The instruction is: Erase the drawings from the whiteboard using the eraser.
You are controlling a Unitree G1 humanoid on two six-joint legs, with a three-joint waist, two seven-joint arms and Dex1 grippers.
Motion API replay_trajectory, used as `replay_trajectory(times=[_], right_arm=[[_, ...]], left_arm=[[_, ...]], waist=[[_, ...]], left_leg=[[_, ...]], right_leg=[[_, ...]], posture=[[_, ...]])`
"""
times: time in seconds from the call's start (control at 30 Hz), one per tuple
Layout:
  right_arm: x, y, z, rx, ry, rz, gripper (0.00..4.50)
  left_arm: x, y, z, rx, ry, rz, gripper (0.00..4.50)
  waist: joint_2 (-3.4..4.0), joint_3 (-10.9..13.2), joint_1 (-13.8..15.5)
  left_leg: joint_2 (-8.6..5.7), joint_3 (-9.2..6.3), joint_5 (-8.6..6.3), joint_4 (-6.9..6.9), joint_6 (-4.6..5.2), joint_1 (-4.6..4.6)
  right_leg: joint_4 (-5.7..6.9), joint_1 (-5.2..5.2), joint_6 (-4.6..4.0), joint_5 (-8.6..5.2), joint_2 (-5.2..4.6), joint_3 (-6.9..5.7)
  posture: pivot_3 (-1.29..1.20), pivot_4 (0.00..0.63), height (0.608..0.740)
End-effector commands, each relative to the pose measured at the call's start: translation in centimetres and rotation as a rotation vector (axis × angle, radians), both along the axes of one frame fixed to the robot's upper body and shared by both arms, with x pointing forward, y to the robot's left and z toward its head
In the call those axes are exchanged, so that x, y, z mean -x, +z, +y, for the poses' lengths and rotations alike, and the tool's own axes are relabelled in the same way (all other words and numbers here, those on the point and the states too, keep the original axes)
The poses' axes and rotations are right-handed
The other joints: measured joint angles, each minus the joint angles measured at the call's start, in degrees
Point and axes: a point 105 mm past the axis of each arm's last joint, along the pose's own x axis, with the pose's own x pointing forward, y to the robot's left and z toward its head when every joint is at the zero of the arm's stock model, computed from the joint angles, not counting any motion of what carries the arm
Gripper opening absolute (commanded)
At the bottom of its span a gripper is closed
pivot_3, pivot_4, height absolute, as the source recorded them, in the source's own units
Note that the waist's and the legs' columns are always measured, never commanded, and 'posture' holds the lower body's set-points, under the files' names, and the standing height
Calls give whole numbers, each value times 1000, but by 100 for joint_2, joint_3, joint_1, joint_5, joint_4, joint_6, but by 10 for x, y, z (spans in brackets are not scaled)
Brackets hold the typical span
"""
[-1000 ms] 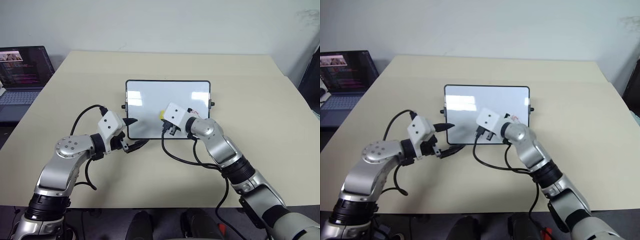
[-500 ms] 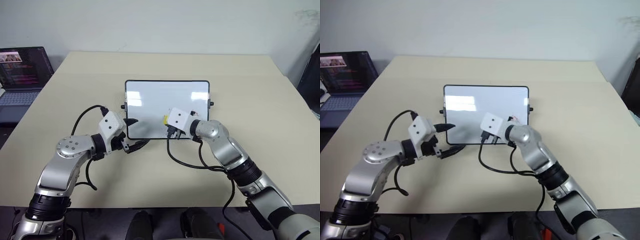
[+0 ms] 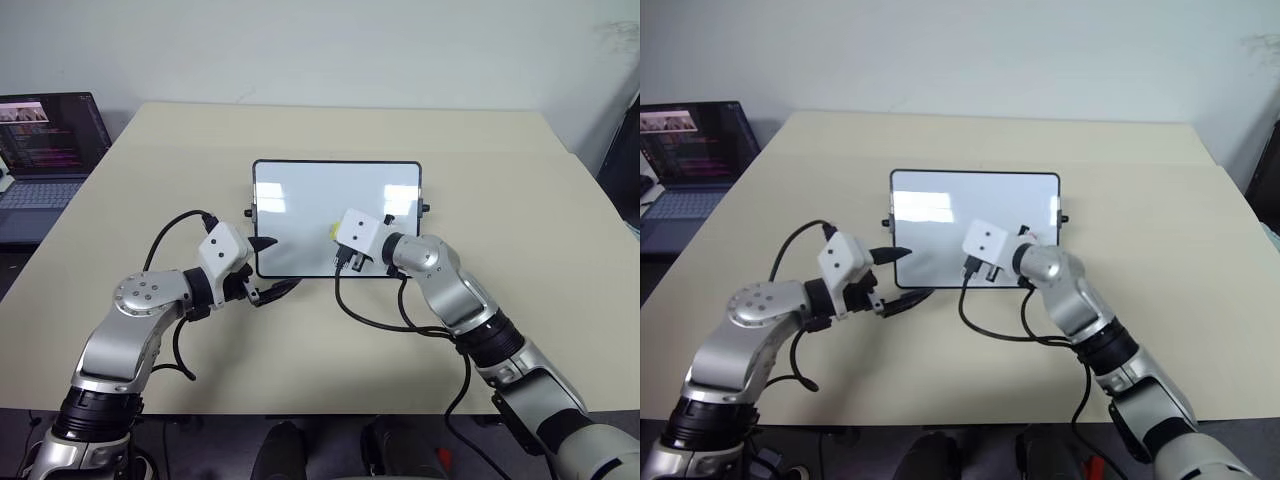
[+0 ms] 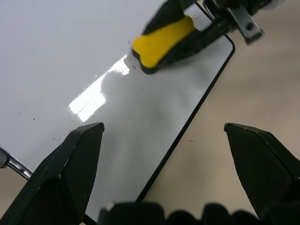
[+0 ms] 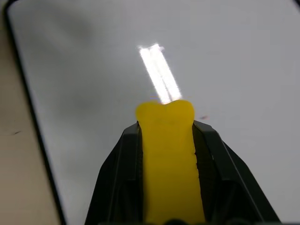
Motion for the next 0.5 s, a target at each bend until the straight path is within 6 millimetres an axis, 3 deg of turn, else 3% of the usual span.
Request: replay_trajectory(times=[0.03, 0.17, 0.5], right_arm=[[-12, 2, -16, 20, -86, -34, 1099], [-25, 21, -21, -19, -149, -135, 1099], [-2, -20, -25, 89, -65, 64, 1098]], left_arm=[[3, 11, -6, 5, -26, -45, 4500], [3, 10, -7, 5, -29, -43, 4500], [2, 11, -10, 9, -36, -42, 4500]], waist=[[0, 0, -1], [1, 1, -3], [0, 0, 5]], left_leg=[[0, 0, 0, 0, 0, 1], [-1, 1, 1, 1, 0, 1], [-1, 0, 0, 0, 0, -2]], right_leg=[[0, 2, 0, 0, 0, -1], [0, 1, 1, 0, 0, 1], [-4, 1, 1, 0, -1, 1]], posture=[[0, 150, 740], [0, 150, 740], [0, 150, 740]])
